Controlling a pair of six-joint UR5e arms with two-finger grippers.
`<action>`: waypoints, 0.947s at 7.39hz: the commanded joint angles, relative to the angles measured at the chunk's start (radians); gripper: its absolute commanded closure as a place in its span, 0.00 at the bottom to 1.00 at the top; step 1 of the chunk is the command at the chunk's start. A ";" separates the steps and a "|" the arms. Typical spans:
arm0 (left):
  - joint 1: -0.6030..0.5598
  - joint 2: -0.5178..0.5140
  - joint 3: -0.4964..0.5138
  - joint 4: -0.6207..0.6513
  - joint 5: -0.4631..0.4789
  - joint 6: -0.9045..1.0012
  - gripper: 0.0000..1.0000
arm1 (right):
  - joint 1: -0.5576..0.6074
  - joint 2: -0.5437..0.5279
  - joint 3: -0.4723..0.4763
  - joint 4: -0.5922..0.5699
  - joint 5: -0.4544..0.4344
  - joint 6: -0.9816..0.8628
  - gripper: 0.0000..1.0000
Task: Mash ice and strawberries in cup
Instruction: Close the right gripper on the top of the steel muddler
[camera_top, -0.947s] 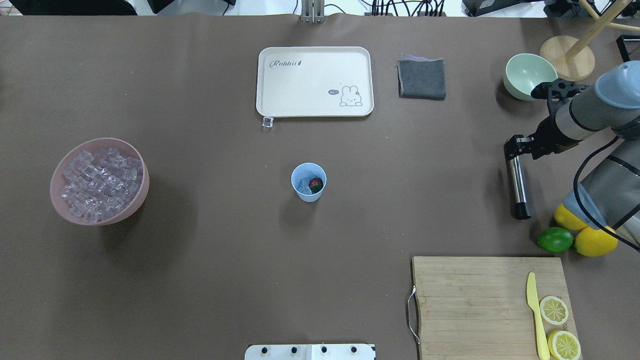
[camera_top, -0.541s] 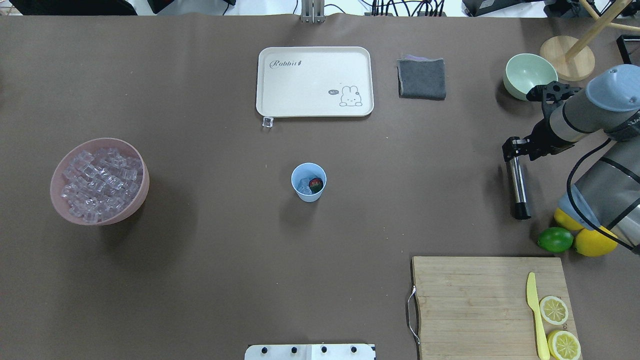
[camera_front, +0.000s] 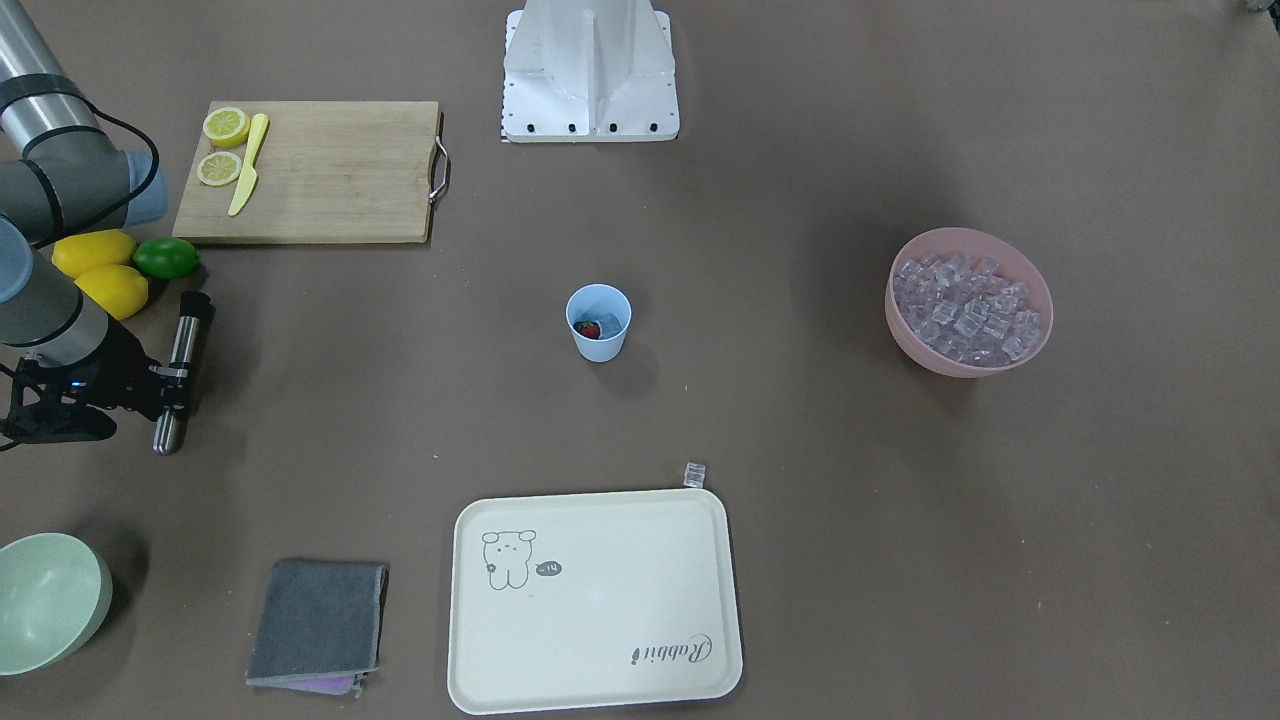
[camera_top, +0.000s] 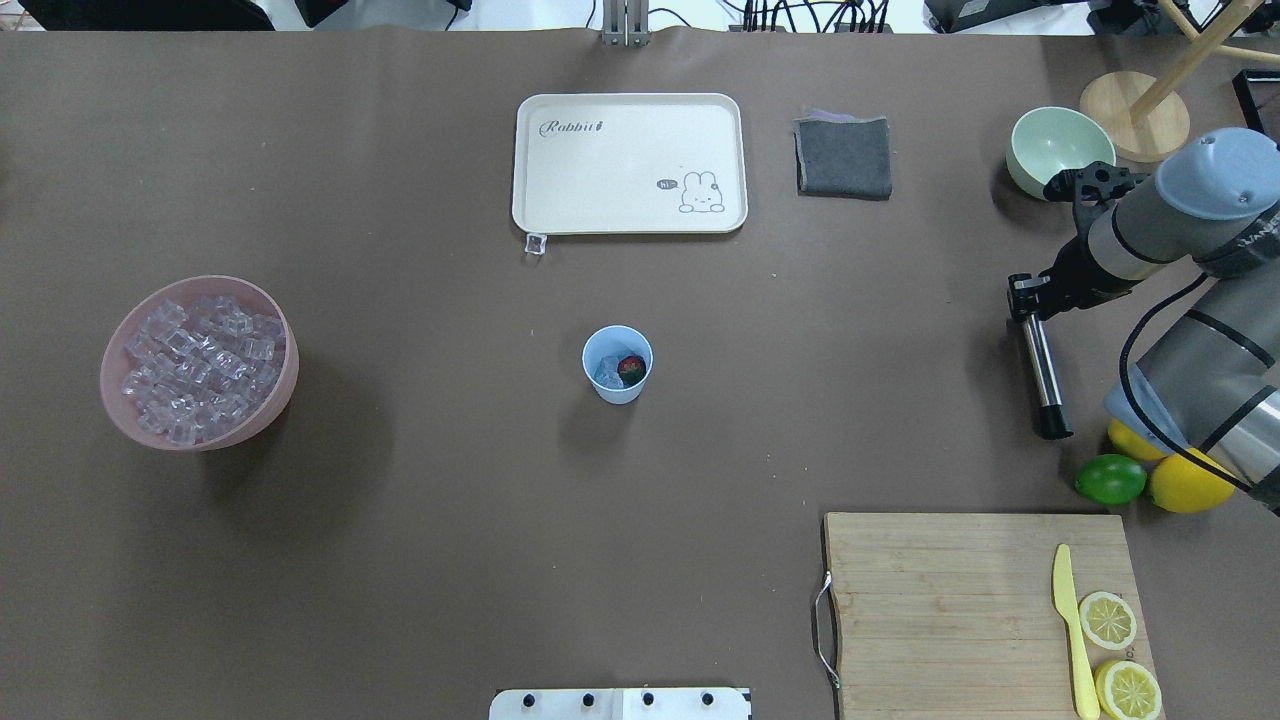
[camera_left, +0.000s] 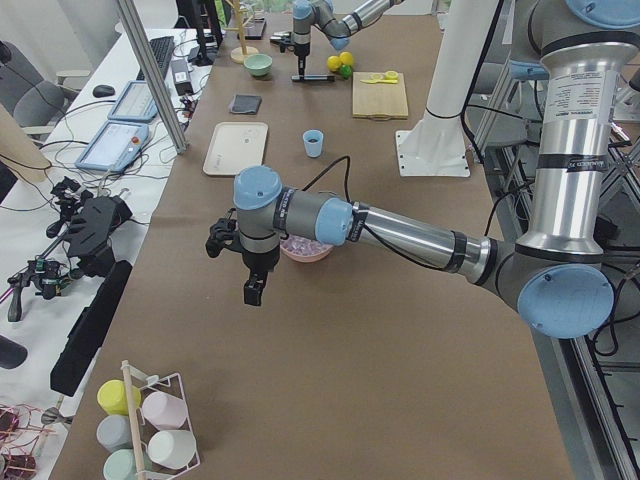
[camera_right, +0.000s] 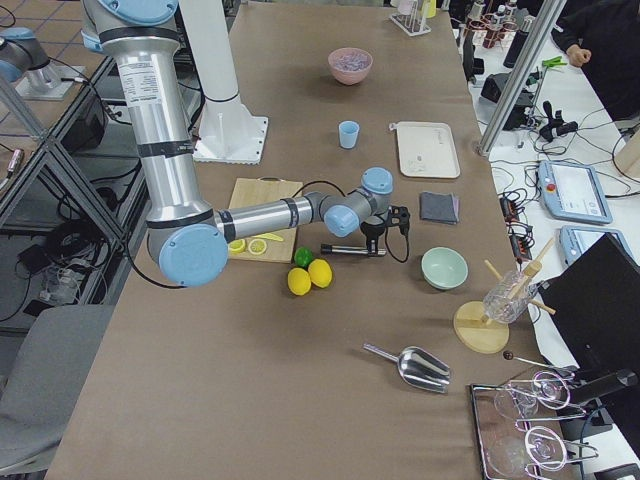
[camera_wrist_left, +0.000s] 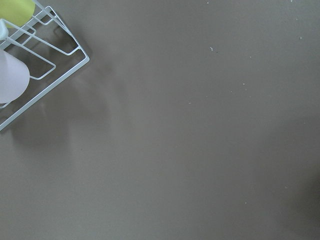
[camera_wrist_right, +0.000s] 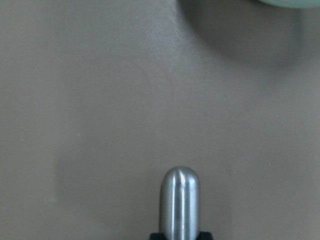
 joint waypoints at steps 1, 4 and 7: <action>-0.001 0.002 -0.003 0.000 0.000 0.000 0.03 | 0.000 0.001 0.001 0.000 0.003 0.001 0.90; -0.001 0.006 -0.015 0.000 0.000 -0.003 0.03 | 0.058 0.035 0.065 -0.014 0.072 0.000 1.00; 0.001 0.014 -0.026 0.000 -0.006 -0.017 0.03 | 0.014 0.032 0.339 -0.009 -0.039 0.074 1.00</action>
